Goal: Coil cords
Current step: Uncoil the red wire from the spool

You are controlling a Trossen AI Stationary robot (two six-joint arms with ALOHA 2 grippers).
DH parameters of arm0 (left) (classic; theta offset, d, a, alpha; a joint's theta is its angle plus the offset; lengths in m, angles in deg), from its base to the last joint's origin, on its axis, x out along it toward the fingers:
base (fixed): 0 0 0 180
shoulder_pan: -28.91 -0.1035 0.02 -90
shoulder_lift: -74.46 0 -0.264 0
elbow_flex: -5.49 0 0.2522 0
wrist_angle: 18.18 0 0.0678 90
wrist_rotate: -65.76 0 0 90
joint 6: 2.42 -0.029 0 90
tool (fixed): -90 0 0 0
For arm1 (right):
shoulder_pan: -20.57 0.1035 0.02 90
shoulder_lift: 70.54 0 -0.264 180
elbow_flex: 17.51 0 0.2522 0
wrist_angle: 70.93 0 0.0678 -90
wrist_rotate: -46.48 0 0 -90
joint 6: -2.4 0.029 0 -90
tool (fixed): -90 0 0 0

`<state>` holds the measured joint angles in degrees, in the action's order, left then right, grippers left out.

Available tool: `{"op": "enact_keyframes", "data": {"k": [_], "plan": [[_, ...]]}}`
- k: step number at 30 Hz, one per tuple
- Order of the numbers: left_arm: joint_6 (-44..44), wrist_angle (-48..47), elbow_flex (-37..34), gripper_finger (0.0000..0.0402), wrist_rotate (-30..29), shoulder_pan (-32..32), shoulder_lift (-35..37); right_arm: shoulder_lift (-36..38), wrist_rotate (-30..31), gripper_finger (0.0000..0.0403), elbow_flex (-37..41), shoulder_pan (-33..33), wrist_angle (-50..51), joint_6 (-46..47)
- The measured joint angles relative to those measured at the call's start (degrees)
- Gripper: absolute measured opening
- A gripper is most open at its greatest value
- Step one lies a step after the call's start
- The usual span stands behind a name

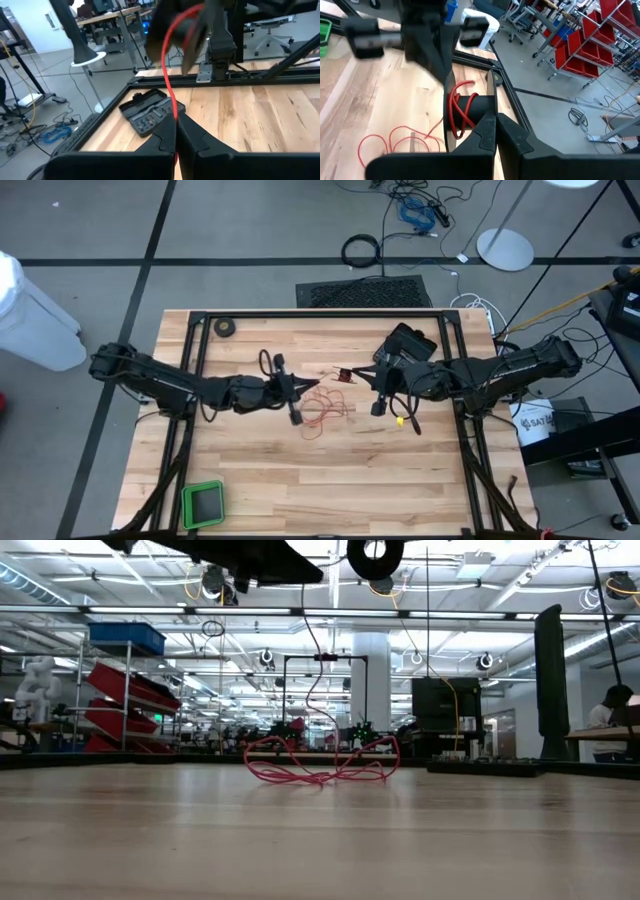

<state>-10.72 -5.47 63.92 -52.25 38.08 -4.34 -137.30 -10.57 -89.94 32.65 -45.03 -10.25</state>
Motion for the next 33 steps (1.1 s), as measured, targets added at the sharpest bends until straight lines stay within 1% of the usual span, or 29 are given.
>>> {"op": "enact_keyframes", "data": {"k": [4,11,14,17,20,22,24,27,30,33], "plan": [[0.05,-0.86,0.0,0.0001,0.39,0.99,3.04,0.0,0.22,0.0,0.0,-0.04,0.22,0.0],[0.46,0.93,0.27,0.0001,4.81,2.95,4.28,-2.43,0.56,0.0,0.0,-1.95,-0.36,-0.06],[0.5,3.27,0.39,0.0,7.08,3.47,4.03,-4.68,3.46,0.0,0.0,-2.81,-1.18,-1.49],[0.5,2.96,0.42,0.0,9.08,3.74,3.93,-6.4,7.8,0.0,0.0,-3.13,-2.56,-4.54],[0.48,2.2,0.42,0.0,12.73,3.71,3.9,-7.58,10.69,0.0,0.0,-2.65,-6.1,-9.94],[0.5,1.67,0.42,0.0,14.6,3.71,3.28,-8.35,10.82,0.0,0.0,-1.97,-8.92,-14.49],[0.48,0.34,0.39,0.0,15.21,3.78,2.33,-8.85,10.89,0.0,0.0,-1.25,-11.56,-19.17],[0.85,0.8,0.39,0.0,16.71,3.71,-0.12,-9.16,10.91,0.0,0.0,-0.38,-15.6,-24.21],[2.0,3.97,0.37,0.0,16.9,3.74,-3.28,-9.14,10.63,0.0,0.0,-0.24,-18.35,-26.95],[2.21,7.67,0.37,0.0,16.87,3.74,-6.53,-9.14,10.34,0.0,0.0,-0.37,-18.53,-28.36]]}}
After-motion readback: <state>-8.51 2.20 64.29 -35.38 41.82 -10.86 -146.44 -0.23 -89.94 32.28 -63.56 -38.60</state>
